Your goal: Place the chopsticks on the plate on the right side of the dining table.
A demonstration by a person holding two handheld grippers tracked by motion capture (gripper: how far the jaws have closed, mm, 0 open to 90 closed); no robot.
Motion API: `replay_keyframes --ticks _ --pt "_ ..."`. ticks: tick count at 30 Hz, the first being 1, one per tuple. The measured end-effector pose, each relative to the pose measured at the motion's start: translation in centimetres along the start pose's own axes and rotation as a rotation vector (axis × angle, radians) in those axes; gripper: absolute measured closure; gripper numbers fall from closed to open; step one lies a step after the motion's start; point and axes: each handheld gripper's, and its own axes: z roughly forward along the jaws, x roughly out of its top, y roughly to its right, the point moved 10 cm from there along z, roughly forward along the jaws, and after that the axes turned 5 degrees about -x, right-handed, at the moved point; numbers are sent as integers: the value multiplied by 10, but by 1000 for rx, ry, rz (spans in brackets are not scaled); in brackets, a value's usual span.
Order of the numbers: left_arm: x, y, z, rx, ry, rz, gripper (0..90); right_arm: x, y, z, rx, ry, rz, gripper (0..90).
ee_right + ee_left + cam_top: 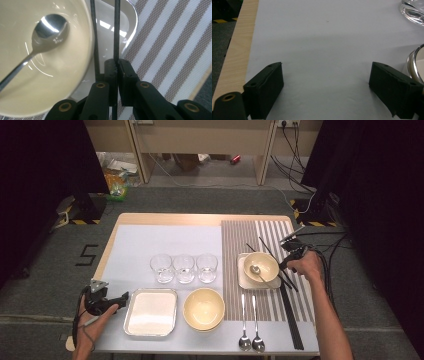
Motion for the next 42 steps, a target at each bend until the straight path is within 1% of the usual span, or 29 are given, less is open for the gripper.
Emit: replay_keyframes --ticks 1,4,5,6,8,9,11,12,15,18,20,22,23,26,27,29,36,38,39,40,41,42 --pt "0 0 0 1 2 0 114 2 -1 1 6 7 -8 863" --pt "0 0 0 0 1 0 114 4 -2 6 9 -2 -19 863" --pt "0 0 0 2 8 -2 114 4 -2 7 11 -5 -19 863" --pt "0 0 0 1 3 0 114 6 -1 9 8 4 -35 863" --pt "0 0 0 1 3 -1 114 6 -2 11 20 -4 -24 863" --pt "0 0 0 2 6 -1 114 8 -2 12 22 8 -32 863" --pt "0 0 0 0 4 -1 114 7 -4 13 28 -1 -24 862" --pt "0 0 0 0 3 -1 114 7 -3 14 24 4 -32 862" --pt "0 0 0 0 2 -1 114 6 -4 14 33 0 -18 862" --pt "0 0 0 0 1 -1 114 7 -4 14 38 14 -25 862" --pt "0 0 0 0 2 -1 114 7 -5 15 52 17 -21 860" --pt "0 0 0 0 2 -1 114 7 -5 15 56 22 -21 859" --pt "0 0 0 0 2 -1 114 7 -5 15 59 24 -13 859" --pt "0 0 0 0 1 -1 114 7 -5 15 64 28 -16 858" --pt "0 0 0 1 0 0 114 6 -6 15 70 27 -9 858" --pt "0 0 0 1 0 0 114 7 -5 15 78 36 -18 857" --pt "0 0 0 0 0 1 114 6 -4 16 91 60 -10 855" --pt "0 0 0 1 0 1 114 6 -4 15 94 62 0 851" --pt "0 0 0 1 0 0 114 5 -4 15 99 63 6 848" --pt "0 0 0 1 -2 0 114 5 -4 15 98 68 -1 842" --pt "0 0 0 1 1 1 114 5 -4 14 98 70 7 832" --pt "0 0 0 0 1 0 114 5 -3 14 97 77 5 824"
